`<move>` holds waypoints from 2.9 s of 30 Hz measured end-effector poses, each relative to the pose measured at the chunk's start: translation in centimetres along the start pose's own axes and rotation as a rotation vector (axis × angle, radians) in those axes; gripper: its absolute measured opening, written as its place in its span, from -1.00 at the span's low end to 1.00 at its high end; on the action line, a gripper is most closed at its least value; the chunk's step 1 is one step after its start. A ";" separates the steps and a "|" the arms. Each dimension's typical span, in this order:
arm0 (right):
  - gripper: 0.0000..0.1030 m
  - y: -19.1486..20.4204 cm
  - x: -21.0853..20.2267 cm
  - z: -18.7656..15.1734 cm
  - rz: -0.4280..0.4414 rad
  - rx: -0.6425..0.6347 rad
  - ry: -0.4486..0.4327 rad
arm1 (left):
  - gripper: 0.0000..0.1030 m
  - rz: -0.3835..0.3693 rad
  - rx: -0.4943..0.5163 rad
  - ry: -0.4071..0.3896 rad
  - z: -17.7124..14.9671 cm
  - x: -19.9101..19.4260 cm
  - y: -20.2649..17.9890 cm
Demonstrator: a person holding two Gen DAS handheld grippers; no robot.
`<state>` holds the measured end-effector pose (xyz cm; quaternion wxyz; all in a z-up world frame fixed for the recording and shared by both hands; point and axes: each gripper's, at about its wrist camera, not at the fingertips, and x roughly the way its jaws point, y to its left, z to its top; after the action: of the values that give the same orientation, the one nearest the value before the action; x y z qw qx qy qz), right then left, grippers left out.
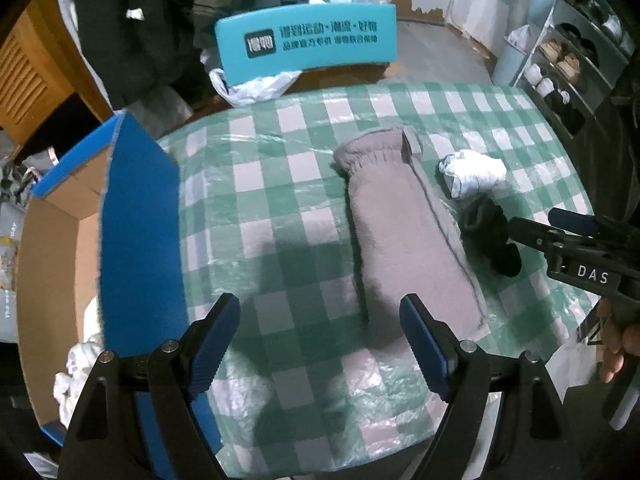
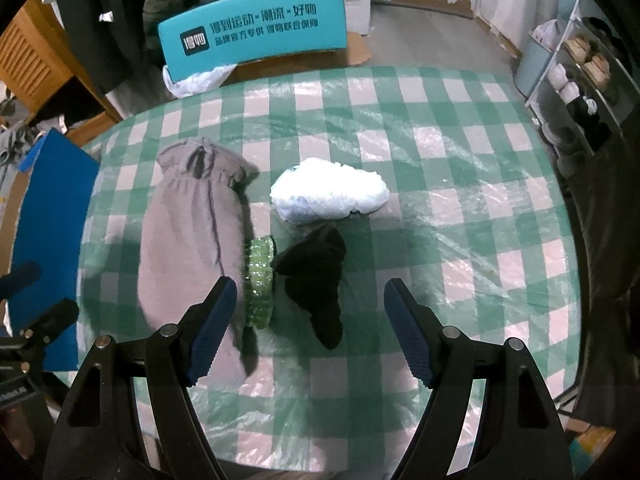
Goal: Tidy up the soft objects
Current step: 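Grasp the black sock with the right tool while the left tool approaches the grey mitten, then grasp the grey fleece mitten cuff with the left tool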
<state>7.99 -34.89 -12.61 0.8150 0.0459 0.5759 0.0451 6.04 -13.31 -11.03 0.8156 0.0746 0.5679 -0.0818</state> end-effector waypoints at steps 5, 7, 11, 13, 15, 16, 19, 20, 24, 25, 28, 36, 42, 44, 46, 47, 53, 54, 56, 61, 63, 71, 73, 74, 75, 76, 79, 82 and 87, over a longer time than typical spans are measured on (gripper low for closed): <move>0.49 -0.2 2.2 0.2 0.011 0.005 0.031 | 0.61 -0.011 0.001 0.037 0.4 2.1 -0.6; 0.49 -0.3 3.0 0.2 0.017 0.004 0.041 | 0.61 -0.021 -0.010 0.054 0.6 2.9 -0.8; 0.49 -0.6 4.6 -0.1 0.014 0.003 0.064 | 0.62 -0.043 -0.035 0.073 1.0 4.0 -0.9; 0.49 -0.8 5.1 -0.1 0.010 0.006 0.067 | 0.61 -0.049 -0.045 0.078 1.2 4.3 -0.9; 0.49 -1.1 5.5 -0.2 0.012 0.011 0.070 | 0.62 -0.057 -0.055 0.081 1.5 4.6 -0.9; 0.48 -1.2 5.7 -0.2 0.015 0.013 0.071 | 0.62 -0.062 -0.061 0.082 1.7 4.8 -1.0; 0.32 -1.4 6.1 -0.3 0.024 0.016 0.076 | 0.62 -0.074 -0.068 0.088 2.1 5.3 -1.1; 0.26 -1.4 6.2 -0.3 0.029 0.015 0.078 | 0.62 -0.079 -0.070 0.088 2.2 5.4 -1.2; -0.20 -1.3 6.4 -0.2 0.036 0.007 0.082 | 0.64 -0.132 -0.091 0.070 2.7 5.8 -1.3; -0.20 -1.3 6.3 -0.2 0.037 0.006 0.080 | 0.68 -0.134 -0.094 0.069 2.9 5.9 -1.5; -0.24 -1.4 6.1 -0.2 0.050 0.014 0.074 | 0.68 -0.140 -0.102 0.065 3.4 6.2 -1.6; -0.24 -2.5 4.1 0.8 0.080 0.064 0.024 | 0.68 -0.161 -0.130 0.069 4.9 7.4 -1.9; -0.24 -2.5 2.9 1.4 0.088 0.067 0.000 | 0.68 -0.182 -0.182 0.091 6.1 8.9 -2.1; -0.24 -2.5 2.7 1.5 0.089 0.067 -0.007 | 0.68 -0.181 -0.187 0.094 6.5 9.3 -2.4; -0.24 -2.7 2.5 1.4 0.092 0.067 -0.011 | 0.68 -0.173 -0.172 0.097 6.9 9.6 -2.9; -0.24 -2.8 2.4 1.3 0.093 0.069 -0.011 | 0.68 -0.168 -0.164 0.100 7.0 9.9 -3.2; -0.24 -3.0 2.4 1.4 0.091 0.078 -0.012 | 0.68 -0.200 -0.215 0.134 7.5 11.0 -3.1; -0.24 -3.0 2.4 1.5 0.087 0.076 -0.013 | 0.65 -0.201 -0.221 0.134 7.5 11.0 -3.1; -0.24 -3.1 2.2 1.4 0.081 0.072 -0.014 | 0.40 -0.203 -0.212 0.138 7.5 11.1 -3.2; -0.24 -3.1 2.2 1.4 0.081 0.071 -0.013 | -0.49 -0.224 -0.175 0.134 7.4 10.8 -3.9; -0.24 -3.1 2.2 1.4 0.083 0.072 -0.014 | -0.61 -0.225 -0.158 0.119 7.3 10.3 -4.2; -0.24 -2.8 1.6 1.4 0.079 0.069 -0.026 | -0.69 -0.232 -0.107 0.067 7.4 8.0 -4.7; -0.24 -2.7 1.3 1.4 0.078 0.068 -0.030 | -0.69 -0.233 -0.093 0.053 7.3 7.2 -4.7; -0.24 -2.7 1.2 1.4 0.078 0.067 -0.032 | -0.69 -0.233 -0.086 0.046 7.3 6.8 -4.8; -0.24 -2.6 1.1 1.4 0.077 0.066 -0.034 | -0.69 -0.233 -0.080 0.038 7.3 6.4 -4.9; -0.24 -2.5 0.9 1.4 0.077 0.064 -0.036 | -0.70 -0.234 -0.075 0.030 7.2 6.0 -4.9; -0.24 -2.3 0.5 1.3 0.077 0.060 -0.042 | -0.70 -0.237 -0.058 0.003 7.1 4.5 -4.9; -0.24 -2.1 0.0 1.2 0.077 0.056 -0.049 | -0.70 -0.228 -0.039 -0.019 6.9 3.3 -5.1; -0.24 -1.6 -1.1 1.1 0.078 0.041 -0.064 | -0.70 -0.206 -0.016 -0.046 6.4 1.8 -5.1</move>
<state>8.65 -36.60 -11.42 0.8294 0.0865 0.5483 0.0636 11.34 -19.72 -10.63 0.8164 0.0071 0.5541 -0.1624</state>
